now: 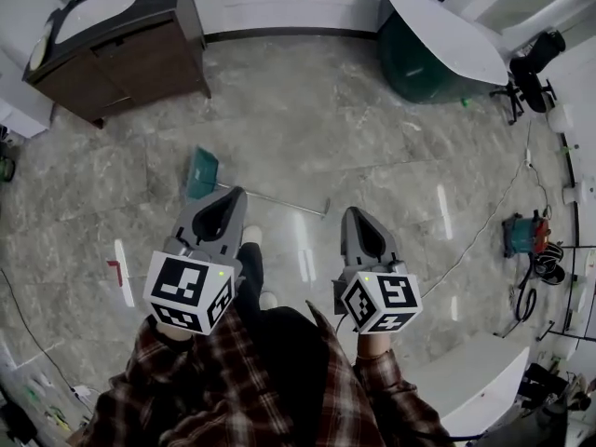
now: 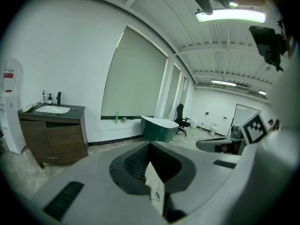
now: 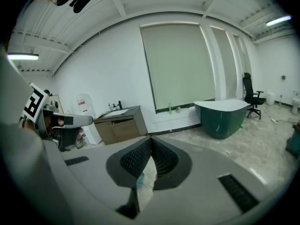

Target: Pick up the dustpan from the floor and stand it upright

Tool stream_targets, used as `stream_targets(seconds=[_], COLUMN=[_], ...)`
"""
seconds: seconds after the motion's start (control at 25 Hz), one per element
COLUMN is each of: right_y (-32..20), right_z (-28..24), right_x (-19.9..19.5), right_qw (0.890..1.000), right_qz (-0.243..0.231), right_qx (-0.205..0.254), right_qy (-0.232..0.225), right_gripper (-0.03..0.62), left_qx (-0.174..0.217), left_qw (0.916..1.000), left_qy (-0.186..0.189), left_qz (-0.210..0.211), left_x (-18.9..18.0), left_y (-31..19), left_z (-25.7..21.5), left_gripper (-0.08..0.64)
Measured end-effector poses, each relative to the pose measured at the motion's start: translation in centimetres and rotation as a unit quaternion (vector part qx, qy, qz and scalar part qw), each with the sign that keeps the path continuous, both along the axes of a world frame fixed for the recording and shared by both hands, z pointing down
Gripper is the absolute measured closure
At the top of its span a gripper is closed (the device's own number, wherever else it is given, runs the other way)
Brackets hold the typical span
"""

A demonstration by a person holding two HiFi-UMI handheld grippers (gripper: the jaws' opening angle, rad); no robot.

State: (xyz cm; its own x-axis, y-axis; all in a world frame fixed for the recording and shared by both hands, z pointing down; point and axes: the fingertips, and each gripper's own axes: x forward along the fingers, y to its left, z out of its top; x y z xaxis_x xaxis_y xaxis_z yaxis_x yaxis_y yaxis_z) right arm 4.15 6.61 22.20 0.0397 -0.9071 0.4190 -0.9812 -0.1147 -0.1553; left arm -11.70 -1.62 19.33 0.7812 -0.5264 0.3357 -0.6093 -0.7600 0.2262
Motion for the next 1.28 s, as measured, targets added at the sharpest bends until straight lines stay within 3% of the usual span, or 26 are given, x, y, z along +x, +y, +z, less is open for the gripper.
stream_targets(seconds=[0.36,0.6,0.84,1.0,1.28], right_y=[-6.7,-6.5,-4.8,-3.9,-4.3], right_z=[1.1,2.5,5.4,8.2,12.3], right_x=[5.9,10.2,16.3,20.0,23.1], right_qw=[0.995,0.988,0.978,0.974,0.977], right_qz=[0.096,0.152,0.197,0.203,0.163], right_qx=[-0.003,-0.021,-0.065,-0.091,-0.117], right_qy=[-0.024,-0.034,-0.028,-0.045,-0.073], right_gripper=[0.580,0.580,0.580,0.580,0.580], left_qx=[-0.016,-0.035,-0.051,-0.063,-0.083], left_qw=[0.9966,0.9901,0.9860,0.9846,0.9871], left_qy=[-0.020,-0.034,-0.043,-0.055,-0.067], left_qz=[0.079,0.131,0.153,0.154,0.120], left_x=[6.0,10.9,17.0,20.9,24.7], left_y=[-8.7,-10.0,-9.4,-8.1,-7.4], left_z=[1.5,3.0,4.3,5.8,9.3], left_gripper=[0.558,0.558,0.558,0.558,0.558])
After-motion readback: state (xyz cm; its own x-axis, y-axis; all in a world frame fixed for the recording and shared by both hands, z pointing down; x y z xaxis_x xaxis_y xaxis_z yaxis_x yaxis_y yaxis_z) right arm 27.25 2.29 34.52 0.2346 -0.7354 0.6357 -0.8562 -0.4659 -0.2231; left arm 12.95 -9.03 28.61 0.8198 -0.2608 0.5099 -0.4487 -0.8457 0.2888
